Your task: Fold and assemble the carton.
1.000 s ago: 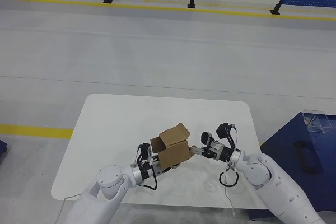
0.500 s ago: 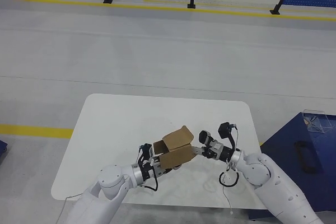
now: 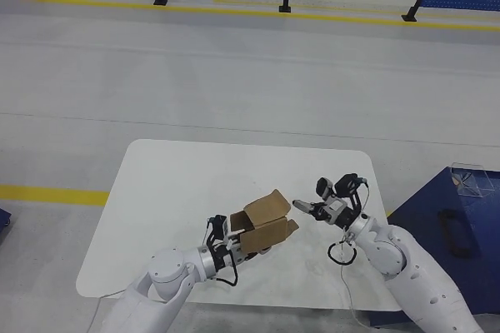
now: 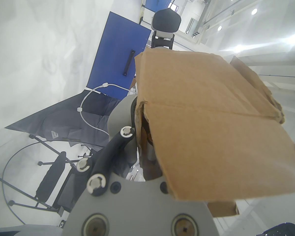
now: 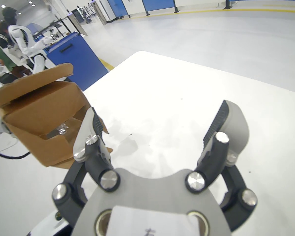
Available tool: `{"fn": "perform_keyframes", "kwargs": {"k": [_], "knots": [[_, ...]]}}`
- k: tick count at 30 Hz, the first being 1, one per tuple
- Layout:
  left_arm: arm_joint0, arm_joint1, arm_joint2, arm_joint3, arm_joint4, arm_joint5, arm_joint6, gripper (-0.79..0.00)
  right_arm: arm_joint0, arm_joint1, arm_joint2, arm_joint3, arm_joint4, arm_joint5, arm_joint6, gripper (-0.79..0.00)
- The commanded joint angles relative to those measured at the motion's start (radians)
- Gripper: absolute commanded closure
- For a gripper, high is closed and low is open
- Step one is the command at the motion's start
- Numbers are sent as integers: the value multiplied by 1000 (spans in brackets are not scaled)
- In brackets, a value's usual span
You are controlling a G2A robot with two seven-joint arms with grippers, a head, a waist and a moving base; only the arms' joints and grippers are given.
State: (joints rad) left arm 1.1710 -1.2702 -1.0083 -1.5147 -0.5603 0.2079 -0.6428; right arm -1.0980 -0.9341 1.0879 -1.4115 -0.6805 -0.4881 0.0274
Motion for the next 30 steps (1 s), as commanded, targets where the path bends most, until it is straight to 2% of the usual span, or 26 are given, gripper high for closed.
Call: {"fn": "perform_keyframes", "kwargs": {"k": [1, 17, 20, 24, 30], "knots": [[2, 0, 0, 1, 0, -1, 1, 0, -1, -5, -8, -3, -27, 17, -10, -785], [5, 0, -2, 5, 9, 17, 14, 0, 24, -33, -40, 18, -57, 8, 62, -785], [5, 0, -2, 5, 9, 17, 14, 0, 26, -37, -27, 27, -53, 28, 40, -785], [5, 0, -2, 5, 9, 17, 14, 0, 50, -48, -50, 48, -125, 85, 54, -785], [18, 0, -2, -6, 6, 9, 28, 0, 79, -71, -103, 69, -124, 78, 103, -785]]}}
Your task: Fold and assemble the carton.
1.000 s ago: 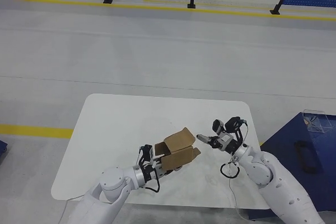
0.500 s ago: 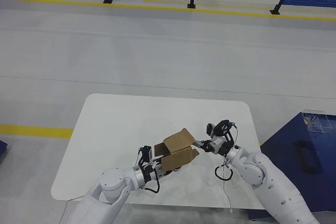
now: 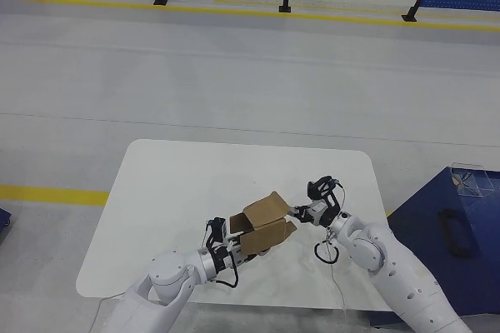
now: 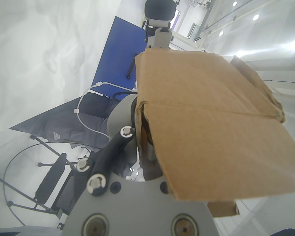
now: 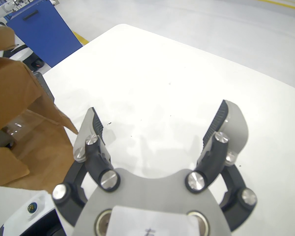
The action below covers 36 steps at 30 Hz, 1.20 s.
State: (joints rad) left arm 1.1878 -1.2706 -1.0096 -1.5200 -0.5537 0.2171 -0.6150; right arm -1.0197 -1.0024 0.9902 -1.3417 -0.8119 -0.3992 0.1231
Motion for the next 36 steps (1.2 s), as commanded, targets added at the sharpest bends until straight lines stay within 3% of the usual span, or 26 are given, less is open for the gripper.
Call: {"fn": "perform_keyframes", "kwargs": {"k": [1, 19, 27, 36], "knots": [[1, 0, -2, -1, 0, 0, 0, 0, 2, -4, -6, -3, 3, -13, 10, -785], [-16, -4, -7, 30, -26, 11, -2, 0, -83, -1, 42, -137, -15, -47, 69, -785], [-19, -7, -7, 36, -41, 1, -12, 0, -81, 6, 134, -100, 65, -79, 57, -785], [-31, -11, -21, 53, -109, -16, -57, 0, -70, 8, 169, 45, 164, -159, 167, -785]]}}
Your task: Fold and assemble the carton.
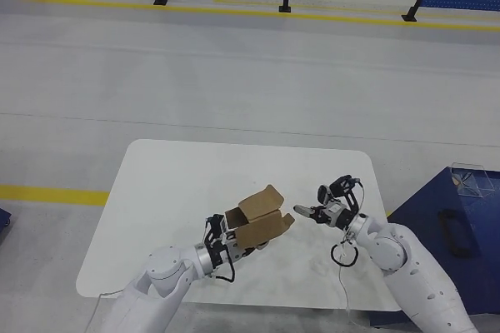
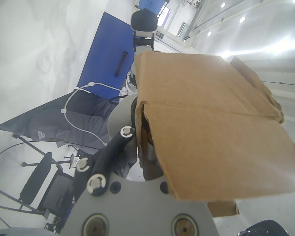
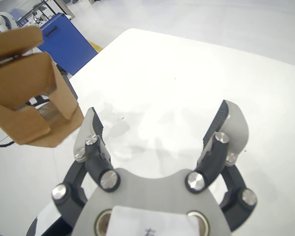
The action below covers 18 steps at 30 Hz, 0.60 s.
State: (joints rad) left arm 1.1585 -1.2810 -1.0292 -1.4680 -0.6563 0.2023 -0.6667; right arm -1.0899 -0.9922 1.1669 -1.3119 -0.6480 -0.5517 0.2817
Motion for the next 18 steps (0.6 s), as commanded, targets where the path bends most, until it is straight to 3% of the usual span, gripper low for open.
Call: {"fn": "perform_keyframes", "kwargs": {"k": [1, 9, 18], "knots": [[-3, 0, -4, 3, -13, -2, -10, 0, 1, -4, -18, 30, 10, -17, 19, -785], [-9, -1, -4, 2, -13, 4, -15, 0, 18, -26, -90, 89, 127, -129, 97, -785], [-10, -4, 12, 0, 0, 20, -5, 0, 43, -26, -74, 102, 296, -208, 197, -785]]}}
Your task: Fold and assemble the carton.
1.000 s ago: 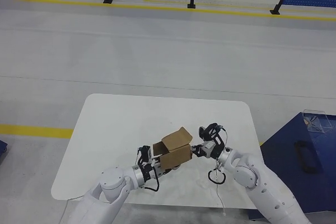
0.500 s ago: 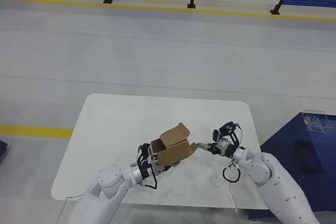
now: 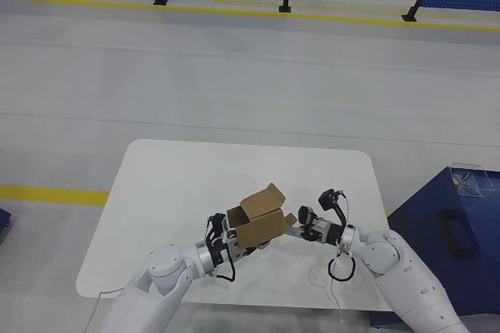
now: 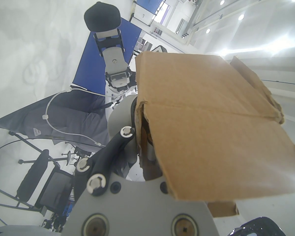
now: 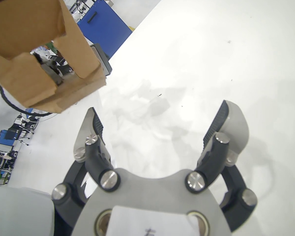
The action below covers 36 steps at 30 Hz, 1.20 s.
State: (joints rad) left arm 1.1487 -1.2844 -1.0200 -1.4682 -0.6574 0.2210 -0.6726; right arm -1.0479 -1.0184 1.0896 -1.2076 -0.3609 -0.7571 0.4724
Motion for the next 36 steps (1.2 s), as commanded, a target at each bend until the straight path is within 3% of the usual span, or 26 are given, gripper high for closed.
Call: {"fn": "perform_keyframes", "kwargs": {"k": [1, 19, 36], "knots": [[-1, -1, 5, -1, 4, 2, 2, 0, 1, 2, 7, -7, 15, -5, 12, -785], [-12, -5, 27, -5, 29, 22, 4, 0, -16, 11, 70, -84, 57, -3, -8, -785], [-4, -5, 27, -9, 39, 21, 3, 0, -6, 1, 50, -103, 2, 38, -17, -785]]}}
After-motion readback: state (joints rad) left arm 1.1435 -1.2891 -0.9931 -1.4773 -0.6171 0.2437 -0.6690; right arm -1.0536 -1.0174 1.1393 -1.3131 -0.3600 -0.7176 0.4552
